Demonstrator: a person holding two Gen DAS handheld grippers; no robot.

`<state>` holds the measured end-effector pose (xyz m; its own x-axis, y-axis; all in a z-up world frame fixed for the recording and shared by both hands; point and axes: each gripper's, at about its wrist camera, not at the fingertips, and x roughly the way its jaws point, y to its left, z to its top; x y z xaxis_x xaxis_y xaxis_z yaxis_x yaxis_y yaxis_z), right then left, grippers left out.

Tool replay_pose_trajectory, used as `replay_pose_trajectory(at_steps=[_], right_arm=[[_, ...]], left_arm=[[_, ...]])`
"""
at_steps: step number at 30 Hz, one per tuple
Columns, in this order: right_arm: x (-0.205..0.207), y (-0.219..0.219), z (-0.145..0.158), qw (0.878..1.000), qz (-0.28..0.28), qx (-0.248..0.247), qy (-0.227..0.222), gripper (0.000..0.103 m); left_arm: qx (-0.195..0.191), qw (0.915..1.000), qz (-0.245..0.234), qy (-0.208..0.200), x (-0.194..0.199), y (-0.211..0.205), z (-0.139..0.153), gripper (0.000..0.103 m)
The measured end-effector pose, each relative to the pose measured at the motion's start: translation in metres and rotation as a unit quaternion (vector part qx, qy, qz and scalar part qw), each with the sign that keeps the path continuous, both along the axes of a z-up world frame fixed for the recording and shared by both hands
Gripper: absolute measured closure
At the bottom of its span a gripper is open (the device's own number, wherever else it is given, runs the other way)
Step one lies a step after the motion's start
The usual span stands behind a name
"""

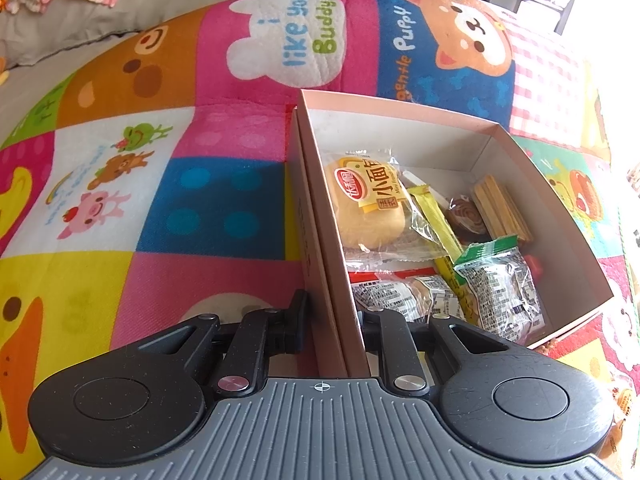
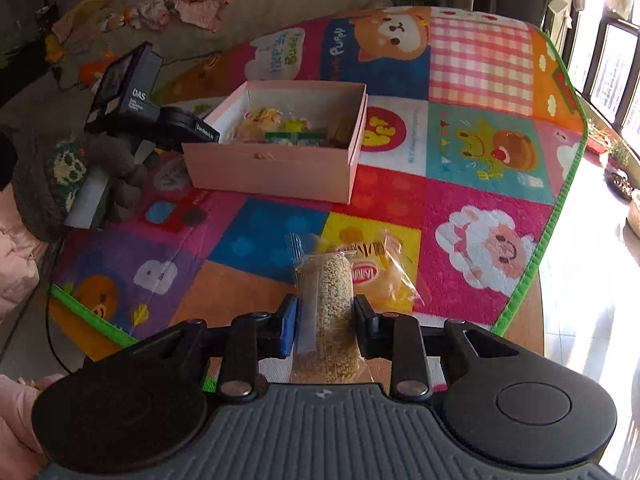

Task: Organize objects
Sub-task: 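Carry the grain bar packet into the pink box and release it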

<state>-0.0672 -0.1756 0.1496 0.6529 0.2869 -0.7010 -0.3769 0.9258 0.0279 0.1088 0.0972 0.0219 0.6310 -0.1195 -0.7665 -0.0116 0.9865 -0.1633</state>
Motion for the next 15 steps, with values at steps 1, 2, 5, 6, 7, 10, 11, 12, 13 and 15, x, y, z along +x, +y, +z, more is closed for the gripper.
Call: replay_pose_trajectory(at_steps=[1, 2, 5, 6, 7, 10, 11, 12, 13, 15], right_arm=[[0.010, 0.006, 0.014, 1.000, 0.007, 0.004, -0.017, 0.074], [0.021, 0.011, 0.024, 0.999, 0.014, 0.012, -0.031, 0.074], [0.066, 0.029, 0.046, 0.997, 0.029, 0.047, -0.045, 0.074], [0.087, 0.037, 0.048, 0.997, 0.027, 0.064, -0.038, 0.074], [0.102, 0.043, 0.047, 0.996, 0.025, 0.076, -0.030, 0.074], [0.156, 0.072, 0.031, 0.996, 0.002, 0.089, -0.010, 0.074], [0.170, 0.081, 0.024, 0.996, -0.011, 0.088, -0.008, 0.074], [0.184, 0.090, 0.016, 0.996, -0.029, 0.089, -0.012, 0.074], [0.194, 0.098, 0.010, 0.995, -0.043, 0.093, -0.021, 0.074], [0.216, 0.107, -0.003, 0.992, -0.064, 0.104, -0.017, 0.074]], left_arm=[[0.000, 1.0000, 0.000, 0.000, 0.000, 0.000, 0.000, 0.083], [-0.001, 1.0000, 0.000, 0.000, 0.000, 0.000, 0.000, 0.083], [-0.001, 1.0000, -0.001, 0.001, 0.000, 0.000, 0.000, 0.083], [-0.002, 1.0000, -0.001, 0.002, 0.001, 0.001, 0.000, 0.083], [-0.002, 1.0000, -0.001, 0.002, 0.001, 0.001, 0.000, 0.083], [-0.002, 1.0000, -0.002, 0.005, 0.001, 0.001, 0.000, 0.083], [-0.002, 1.0000, -0.002, 0.005, 0.001, 0.001, 0.000, 0.083], [-0.003, 1.0000, -0.003, 0.005, 0.001, 0.002, 0.000, 0.083], [-0.004, 1.0000, -0.003, 0.005, 0.001, 0.002, 0.000, 0.083], [-0.005, 1.0000, -0.004, 0.004, 0.001, 0.003, 0.000, 0.083]])
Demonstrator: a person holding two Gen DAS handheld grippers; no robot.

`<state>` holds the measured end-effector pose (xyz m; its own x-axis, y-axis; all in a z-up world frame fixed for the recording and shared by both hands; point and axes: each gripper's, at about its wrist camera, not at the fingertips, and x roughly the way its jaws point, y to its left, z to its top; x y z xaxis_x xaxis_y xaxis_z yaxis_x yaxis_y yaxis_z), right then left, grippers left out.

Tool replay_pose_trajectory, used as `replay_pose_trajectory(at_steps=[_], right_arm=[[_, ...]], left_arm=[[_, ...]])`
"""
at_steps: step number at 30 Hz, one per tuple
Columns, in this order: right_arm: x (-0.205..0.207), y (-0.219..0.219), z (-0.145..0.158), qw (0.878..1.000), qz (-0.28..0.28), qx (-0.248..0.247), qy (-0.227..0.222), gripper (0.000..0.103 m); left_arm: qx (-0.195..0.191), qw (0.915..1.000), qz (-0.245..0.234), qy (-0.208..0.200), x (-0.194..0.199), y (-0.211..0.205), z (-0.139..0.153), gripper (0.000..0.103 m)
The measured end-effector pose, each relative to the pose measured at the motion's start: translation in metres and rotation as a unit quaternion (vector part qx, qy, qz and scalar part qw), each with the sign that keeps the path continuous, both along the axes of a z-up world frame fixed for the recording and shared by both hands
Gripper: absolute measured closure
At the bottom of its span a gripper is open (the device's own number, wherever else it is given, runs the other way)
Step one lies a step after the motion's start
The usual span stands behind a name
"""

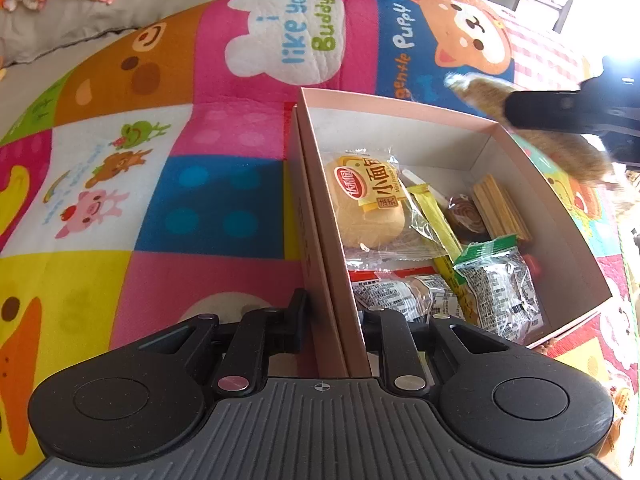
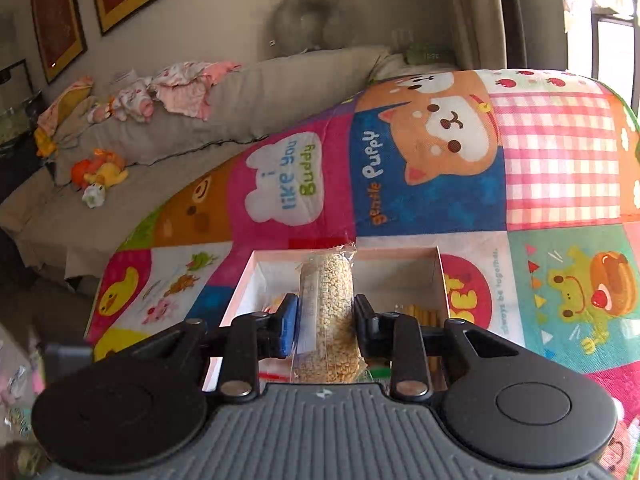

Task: Organize objects
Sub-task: 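Carry the grain bar packet into the pink box and release it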

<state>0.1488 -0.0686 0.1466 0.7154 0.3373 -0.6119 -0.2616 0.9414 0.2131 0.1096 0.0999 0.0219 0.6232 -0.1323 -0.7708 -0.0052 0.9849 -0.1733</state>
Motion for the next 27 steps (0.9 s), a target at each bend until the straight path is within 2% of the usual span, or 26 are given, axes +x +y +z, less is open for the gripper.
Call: replay_pose_trajectory(at_steps=[3, 5, 7, 12, 15, 18, 23, 27], right_arm=[[0.017, 0.000, -0.017, 0.998, -0.001, 0.039, 0.051, 0.072], [0.010, -0.003, -0.020, 0.998, 0.005, 0.043, 0.054, 0.070], [-0.008, -0.009, -0.019, 0.999, 0.003, 0.014, 0.034, 0.062], [-0.076, -0.037, -0.014, 0.997, 0.016, -0.068, -0.035, 0.034], [-0.118, -0.064, -0.020, 0.992, 0.014, -0.107, -0.061, 0.026], [-0.146, -0.093, -0.031, 0.991, -0.010, -0.123, -0.059, 0.024], [-0.179, -0.147, -0.060, 0.993, -0.076, -0.090, -0.014, 0.018], [-0.200, -0.163, -0.082, 0.995, -0.067, -0.075, 0.014, 0.018]], left_arm=[[-0.003, 1.0000, 0.000, -0.001, -0.001, 0.001, 0.000, 0.082], [-0.003, 1.0000, 0.000, -0.002, -0.001, 0.001, 0.000, 0.082], [-0.004, 1.0000, 0.001, -0.003, -0.001, 0.001, -0.001, 0.082], [-0.006, 1.0000, 0.005, -0.005, -0.002, 0.001, -0.001, 0.082], [-0.006, 0.9999, 0.007, -0.006, -0.003, 0.001, -0.001, 0.082], [-0.006, 0.9999, 0.010, -0.007, -0.004, 0.000, -0.002, 0.083], [-0.004, 0.9999, 0.013, -0.006, -0.004, -0.001, -0.001, 0.083], [-0.003, 0.9999, 0.014, -0.005, -0.003, -0.001, -0.001, 0.083]])
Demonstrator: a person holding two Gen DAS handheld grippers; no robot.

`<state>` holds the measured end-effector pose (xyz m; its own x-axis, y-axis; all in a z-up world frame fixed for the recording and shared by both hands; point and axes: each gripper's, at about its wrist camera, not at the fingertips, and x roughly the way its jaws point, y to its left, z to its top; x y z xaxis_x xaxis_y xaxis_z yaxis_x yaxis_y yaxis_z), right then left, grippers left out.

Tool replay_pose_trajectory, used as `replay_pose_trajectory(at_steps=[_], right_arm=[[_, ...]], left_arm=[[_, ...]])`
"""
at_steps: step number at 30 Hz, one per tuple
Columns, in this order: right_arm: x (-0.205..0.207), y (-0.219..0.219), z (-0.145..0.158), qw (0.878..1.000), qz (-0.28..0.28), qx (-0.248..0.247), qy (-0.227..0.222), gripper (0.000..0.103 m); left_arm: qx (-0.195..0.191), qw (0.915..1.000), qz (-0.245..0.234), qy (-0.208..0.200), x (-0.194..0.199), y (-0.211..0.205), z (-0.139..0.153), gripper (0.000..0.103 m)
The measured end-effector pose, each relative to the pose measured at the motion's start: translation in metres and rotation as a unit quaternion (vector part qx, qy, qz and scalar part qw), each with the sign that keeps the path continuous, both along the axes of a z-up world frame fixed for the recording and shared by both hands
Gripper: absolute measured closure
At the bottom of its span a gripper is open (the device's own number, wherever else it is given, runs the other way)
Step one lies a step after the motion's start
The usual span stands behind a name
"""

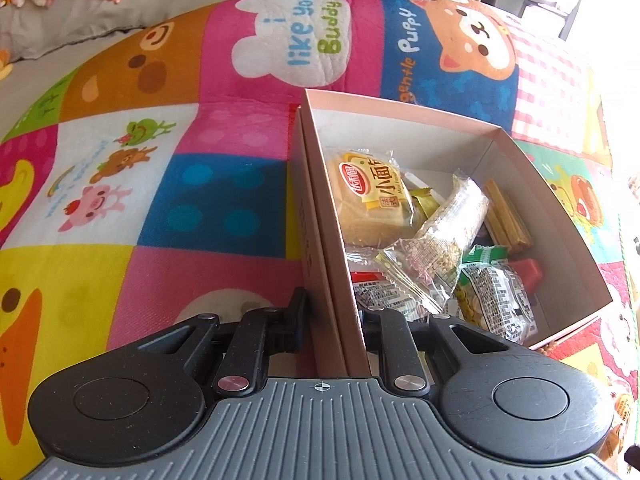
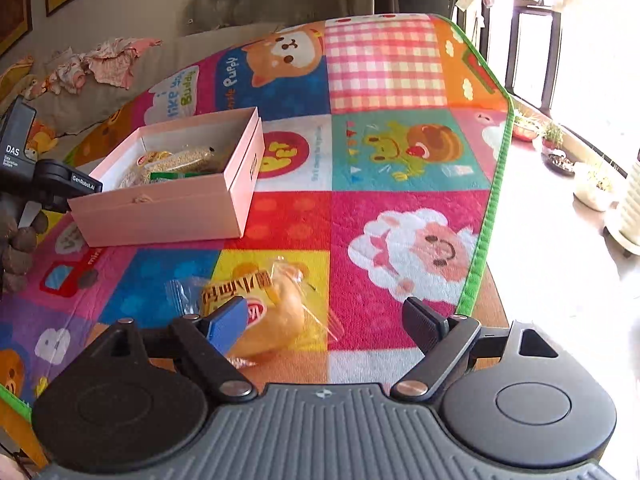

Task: Organize objects
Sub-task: 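Carry the grain bar packet into the pink box and release it, then reach the right tool to the yellow bun packet and grasp it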

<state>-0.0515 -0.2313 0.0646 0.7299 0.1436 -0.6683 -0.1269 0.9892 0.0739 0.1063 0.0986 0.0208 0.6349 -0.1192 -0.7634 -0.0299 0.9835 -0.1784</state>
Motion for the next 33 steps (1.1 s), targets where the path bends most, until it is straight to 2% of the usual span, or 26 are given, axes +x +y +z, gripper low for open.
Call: replay_pose_trajectory(at_steps=[8, 10, 13, 15, 18, 25, 26, 29, 33], right_arm=[[-0.009, 0.016, -0.004, 0.999, 0.051, 0.009, -0.001, 0.016], [-0.012, 0.029, -0.002, 0.998, 0.060, 0.010, -0.014, 0.016], [-0.015, 0.056, -0.002, 0.996, 0.065, -0.035, -0.040, 0.015], [-0.012, 0.066, -0.009, 0.995, 0.067, -0.058, -0.039, 0.015], [-0.008, 0.062, -0.018, 0.995, 0.049, -0.080, -0.024, 0.015], [-0.012, 0.019, -0.023, 0.993, -0.024, -0.111, -0.011, 0.014], [-0.012, 0.012, -0.021, 0.994, -0.030, -0.102, -0.008, 0.014], [-0.012, -0.005, -0.010, 0.999, -0.025, -0.025, 0.002, 0.014], [-0.002, -0.002, 0.002, 0.999, -0.020, 0.046, -0.008, 0.004]], left_arm=[[0.007, 1.0000, 0.005, 0.001, -0.001, -0.002, 0.000, 0.084], [0.008, 1.0000, 0.006, 0.002, -0.001, -0.002, 0.000, 0.084], [0.010, 0.9999, 0.006, 0.002, -0.001, -0.003, 0.001, 0.085], [0.010, 0.9999, 0.004, 0.002, -0.001, -0.003, 0.001, 0.085], [0.010, 0.9999, 0.002, 0.002, -0.001, -0.002, 0.001, 0.085], [0.010, 0.9999, 0.004, 0.000, -0.001, -0.002, 0.000, 0.085], [0.010, 0.9999, 0.004, 0.000, -0.001, -0.002, 0.000, 0.084], [0.009, 0.9999, 0.004, 0.000, -0.001, -0.002, 0.000, 0.085], [0.009, 0.9999, 0.004, 0.000, -0.001, -0.002, 0.000, 0.085]])
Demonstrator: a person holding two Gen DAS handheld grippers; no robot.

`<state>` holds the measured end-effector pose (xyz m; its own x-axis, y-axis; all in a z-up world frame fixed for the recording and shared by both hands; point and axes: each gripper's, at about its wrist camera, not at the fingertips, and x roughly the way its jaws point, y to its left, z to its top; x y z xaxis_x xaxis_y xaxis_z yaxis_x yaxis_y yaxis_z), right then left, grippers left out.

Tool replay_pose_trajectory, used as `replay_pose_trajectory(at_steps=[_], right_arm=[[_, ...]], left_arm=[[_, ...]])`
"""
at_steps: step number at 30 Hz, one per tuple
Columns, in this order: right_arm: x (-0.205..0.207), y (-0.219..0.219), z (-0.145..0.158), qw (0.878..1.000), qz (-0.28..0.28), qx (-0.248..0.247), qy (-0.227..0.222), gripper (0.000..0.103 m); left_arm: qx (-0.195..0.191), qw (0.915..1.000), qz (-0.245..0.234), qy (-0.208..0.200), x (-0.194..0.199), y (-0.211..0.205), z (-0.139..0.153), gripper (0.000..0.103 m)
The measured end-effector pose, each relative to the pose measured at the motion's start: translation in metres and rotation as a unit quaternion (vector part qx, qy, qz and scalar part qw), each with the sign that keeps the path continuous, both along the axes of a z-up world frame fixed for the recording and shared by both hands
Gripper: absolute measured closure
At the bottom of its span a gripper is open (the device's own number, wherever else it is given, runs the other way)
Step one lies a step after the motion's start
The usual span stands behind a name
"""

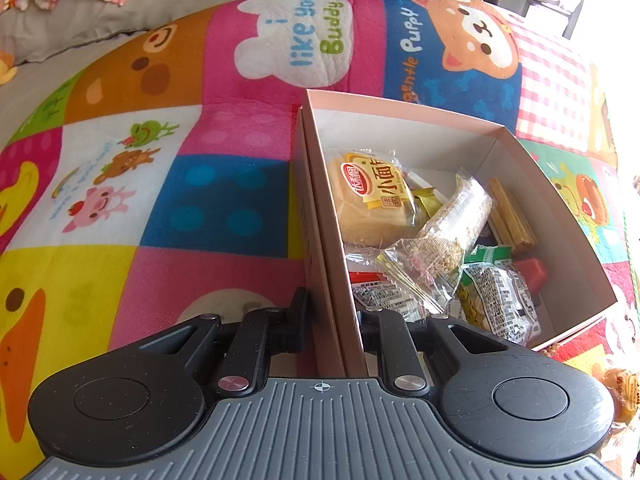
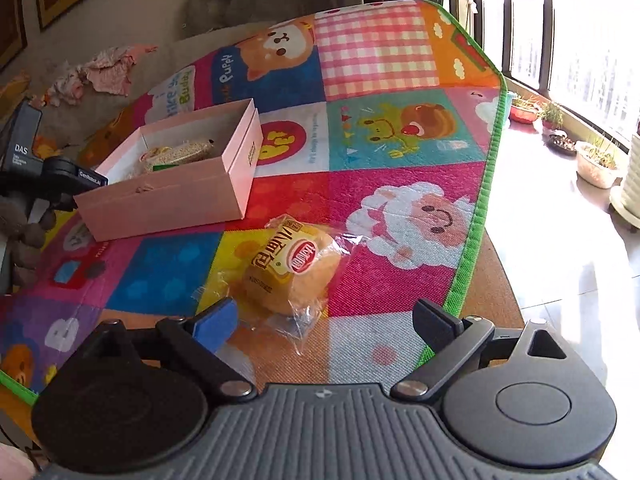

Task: Organize objects
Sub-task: 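Reach the right tool to the yellow bun packet and grasp it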

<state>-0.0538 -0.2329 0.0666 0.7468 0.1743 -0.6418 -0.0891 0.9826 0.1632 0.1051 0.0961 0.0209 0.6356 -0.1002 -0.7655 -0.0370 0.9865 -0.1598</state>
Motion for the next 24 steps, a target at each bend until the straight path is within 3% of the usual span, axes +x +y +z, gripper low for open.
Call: replay_pose_trajectory(at_steps=[4, 10, 13, 15, 20, 24], right_arm=[[0.023, 0.019, -0.002, 1.000, -0.009, 0.016, 0.003, 0.004], [0.055, 0.046, -0.018, 0.999, -0.005, -0.012, 0.035, 0.005], [0.056, 0.058, -0.017, 0.998, 0.018, -0.043, 0.039, 0.024], [0.052, 0.063, -0.015, 0.997, 0.038, -0.052, 0.048, 0.045], [0.033, 0.080, -0.001, 0.988, 0.121, -0.044, 0.082, 0.049], [0.029, 0.093, 0.030, 0.986, 0.146, -0.057, 0.057, 0.050]], left_arm=[[0.001, 1.0000, 0.000, 0.001, 0.000, 0.000, 0.000, 0.085], [0.002, 1.0000, 0.000, 0.005, 0.001, 0.000, 0.001, 0.085], [0.002, 1.0000, -0.001, 0.004, 0.001, 0.000, 0.001, 0.085], [0.001, 1.0000, 0.000, 0.003, 0.001, 0.000, 0.001, 0.085], [-0.002, 1.0000, 0.001, -0.001, 0.000, 0.000, 0.000, 0.084], [-0.002, 1.0000, 0.000, -0.002, 0.000, 0.000, 0.000, 0.084]])
